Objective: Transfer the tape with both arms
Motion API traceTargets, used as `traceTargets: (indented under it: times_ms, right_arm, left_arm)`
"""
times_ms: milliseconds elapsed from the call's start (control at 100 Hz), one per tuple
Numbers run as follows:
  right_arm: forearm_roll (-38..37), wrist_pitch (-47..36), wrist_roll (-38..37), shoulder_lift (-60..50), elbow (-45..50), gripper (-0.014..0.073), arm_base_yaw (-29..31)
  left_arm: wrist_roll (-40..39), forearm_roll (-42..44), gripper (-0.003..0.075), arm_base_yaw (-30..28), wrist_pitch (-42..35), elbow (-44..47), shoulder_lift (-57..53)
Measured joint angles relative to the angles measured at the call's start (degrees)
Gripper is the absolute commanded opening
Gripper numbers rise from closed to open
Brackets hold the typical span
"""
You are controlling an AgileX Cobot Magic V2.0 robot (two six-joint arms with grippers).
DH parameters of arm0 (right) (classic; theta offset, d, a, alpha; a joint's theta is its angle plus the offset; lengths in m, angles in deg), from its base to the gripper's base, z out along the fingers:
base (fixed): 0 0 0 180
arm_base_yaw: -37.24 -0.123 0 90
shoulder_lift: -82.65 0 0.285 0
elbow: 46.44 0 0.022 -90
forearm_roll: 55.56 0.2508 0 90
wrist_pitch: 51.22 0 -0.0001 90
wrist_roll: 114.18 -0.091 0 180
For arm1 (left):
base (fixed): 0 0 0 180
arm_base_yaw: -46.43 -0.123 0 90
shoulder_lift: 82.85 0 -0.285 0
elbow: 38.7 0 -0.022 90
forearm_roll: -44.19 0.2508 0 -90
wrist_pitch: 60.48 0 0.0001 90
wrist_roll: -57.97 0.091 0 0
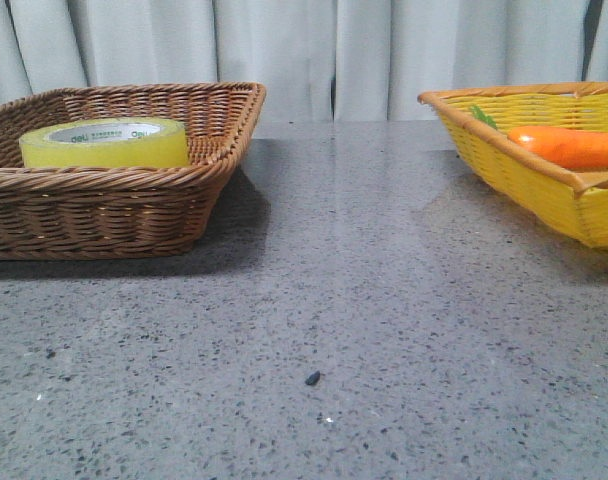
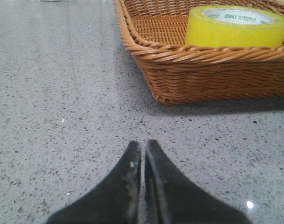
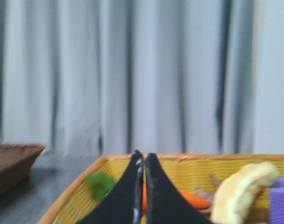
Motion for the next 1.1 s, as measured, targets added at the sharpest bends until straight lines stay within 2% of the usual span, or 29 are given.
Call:
traceTargets:
  times_ms: [180, 520, 1100]
  right_arm:
    - [0.6, 9.4, -1.8, 0.0, 0.0, -0.0074, 5.8]
    - [0.4, 32.9, -2.1, 0.0, 0.0, -0.0074, 7.1]
    - [0.4, 33.7, -2.1, 0.0, -0.1, -0.0074, 7.1]
  left_arm:
    - [0.0, 0.0, -0.0021, 0.0, 0.0, 0.0, 0.0]
    - [0.0, 0.0, -0.002, 0.0, 0.0, 0.0, 0.0]
    - [0.0, 0.0, -0.002, 0.0, 0.0, 0.0, 0.0]
